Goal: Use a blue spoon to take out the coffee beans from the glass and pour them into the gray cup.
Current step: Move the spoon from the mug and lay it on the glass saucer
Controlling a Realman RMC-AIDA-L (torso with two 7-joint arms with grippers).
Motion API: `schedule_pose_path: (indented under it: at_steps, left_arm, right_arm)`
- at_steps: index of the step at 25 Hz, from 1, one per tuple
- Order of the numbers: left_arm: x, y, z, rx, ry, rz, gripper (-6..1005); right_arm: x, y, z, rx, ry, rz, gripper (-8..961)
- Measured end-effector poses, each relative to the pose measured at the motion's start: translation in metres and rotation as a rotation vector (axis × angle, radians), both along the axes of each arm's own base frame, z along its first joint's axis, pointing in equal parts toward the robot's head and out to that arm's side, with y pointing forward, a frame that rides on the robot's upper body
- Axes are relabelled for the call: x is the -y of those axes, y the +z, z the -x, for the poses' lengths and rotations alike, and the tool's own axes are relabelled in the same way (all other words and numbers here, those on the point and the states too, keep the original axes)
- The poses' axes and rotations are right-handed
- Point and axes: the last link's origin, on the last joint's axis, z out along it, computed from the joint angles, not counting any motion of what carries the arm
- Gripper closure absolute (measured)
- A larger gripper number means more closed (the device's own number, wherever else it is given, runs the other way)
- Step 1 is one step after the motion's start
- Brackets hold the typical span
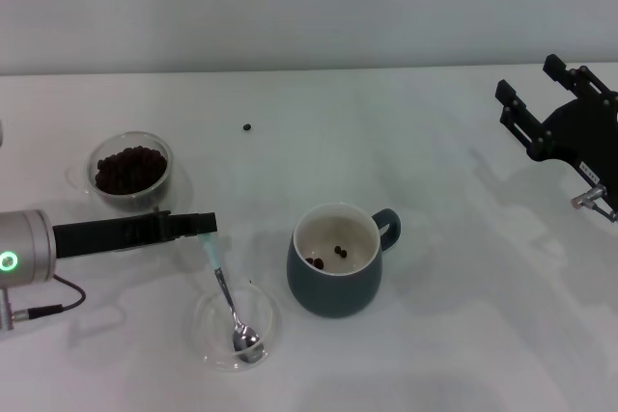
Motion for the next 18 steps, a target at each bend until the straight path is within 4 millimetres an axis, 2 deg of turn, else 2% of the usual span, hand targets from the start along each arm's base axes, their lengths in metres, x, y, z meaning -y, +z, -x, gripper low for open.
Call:
schedule_pose_path:
  at_steps: [14, 18]
  left_arm:
    - [0.0001, 0.0035, 0.0032, 0.0, 0.009, -0.008, 667]
    - [0.0005, 0.0048, 0.0046, 0.002, 0.017, -0.008, 650]
  right_arm:
    - [-0.0001, 0.0, 0.0005, -0.001, 0.002, 0.0, 276]
    - [0.0, -0.0002, 0.0008, -0.001, 0.004, 0.001, 275]
